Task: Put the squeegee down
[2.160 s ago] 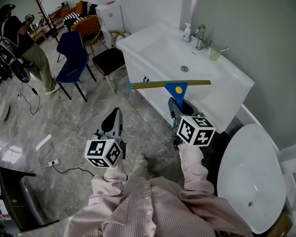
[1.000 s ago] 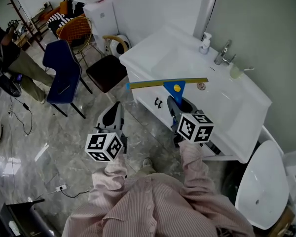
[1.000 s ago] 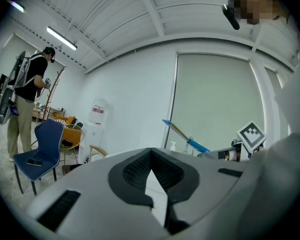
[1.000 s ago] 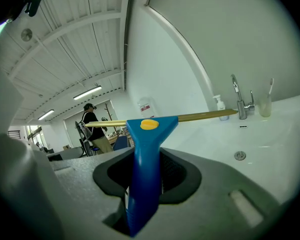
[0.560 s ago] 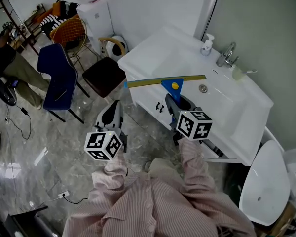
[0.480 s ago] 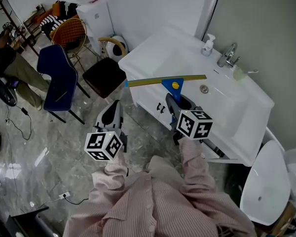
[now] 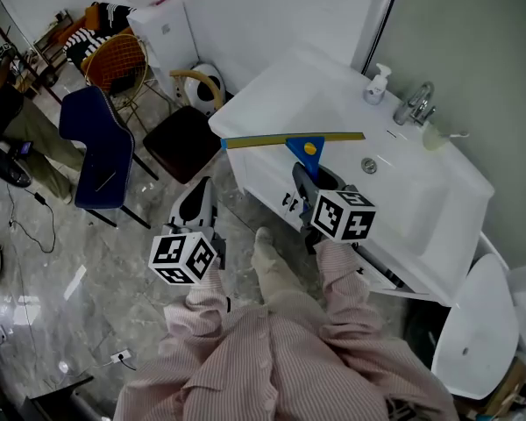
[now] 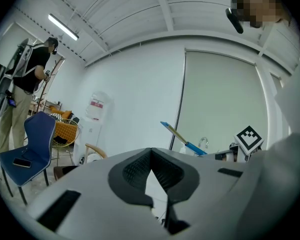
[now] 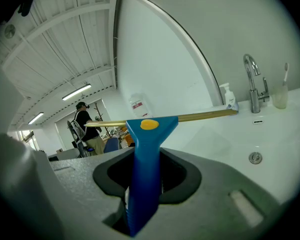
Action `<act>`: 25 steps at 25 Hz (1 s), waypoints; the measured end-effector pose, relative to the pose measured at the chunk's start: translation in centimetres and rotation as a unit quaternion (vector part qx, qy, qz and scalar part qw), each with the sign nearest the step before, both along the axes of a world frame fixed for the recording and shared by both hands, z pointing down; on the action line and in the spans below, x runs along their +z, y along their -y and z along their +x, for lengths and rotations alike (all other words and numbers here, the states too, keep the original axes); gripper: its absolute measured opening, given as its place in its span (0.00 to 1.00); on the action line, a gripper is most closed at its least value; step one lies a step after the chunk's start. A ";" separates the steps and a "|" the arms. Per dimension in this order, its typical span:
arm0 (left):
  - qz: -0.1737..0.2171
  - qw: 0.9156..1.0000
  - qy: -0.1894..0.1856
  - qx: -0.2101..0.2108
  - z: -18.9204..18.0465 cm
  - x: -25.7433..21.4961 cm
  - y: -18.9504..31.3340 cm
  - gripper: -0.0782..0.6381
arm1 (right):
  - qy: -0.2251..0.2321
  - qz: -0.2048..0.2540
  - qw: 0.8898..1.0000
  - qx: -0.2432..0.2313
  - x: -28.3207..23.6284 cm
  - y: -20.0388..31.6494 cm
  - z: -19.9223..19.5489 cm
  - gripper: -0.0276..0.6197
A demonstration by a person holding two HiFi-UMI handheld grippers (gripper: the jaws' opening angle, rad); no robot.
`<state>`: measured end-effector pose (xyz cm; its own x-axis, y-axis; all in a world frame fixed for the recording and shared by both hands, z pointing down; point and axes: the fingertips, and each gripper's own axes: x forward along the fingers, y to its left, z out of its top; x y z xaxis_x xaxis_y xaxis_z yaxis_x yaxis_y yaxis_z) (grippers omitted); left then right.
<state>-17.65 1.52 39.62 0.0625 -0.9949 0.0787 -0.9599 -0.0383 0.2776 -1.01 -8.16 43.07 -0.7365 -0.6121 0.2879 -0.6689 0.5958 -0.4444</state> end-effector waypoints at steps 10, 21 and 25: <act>-0.025 0.999 -0.004 0.027 -3.6 2.0 10.3 0.11 | -0.001 -0.033 0.999 0.020 2.6 9.9 -4.2 0.22; -0.063 0.996 -0.010 0.061 -6.1 3.9 21.1 0.11 | -0.011 -0.066 0.997 0.035 4.4 19.8 -8.2 0.22; -0.077 0.994 -0.013 0.074 -6.4 5.1 23.9 0.11 | -0.015 -0.076 0.996 0.041 5.3 22.2 -9.2 0.22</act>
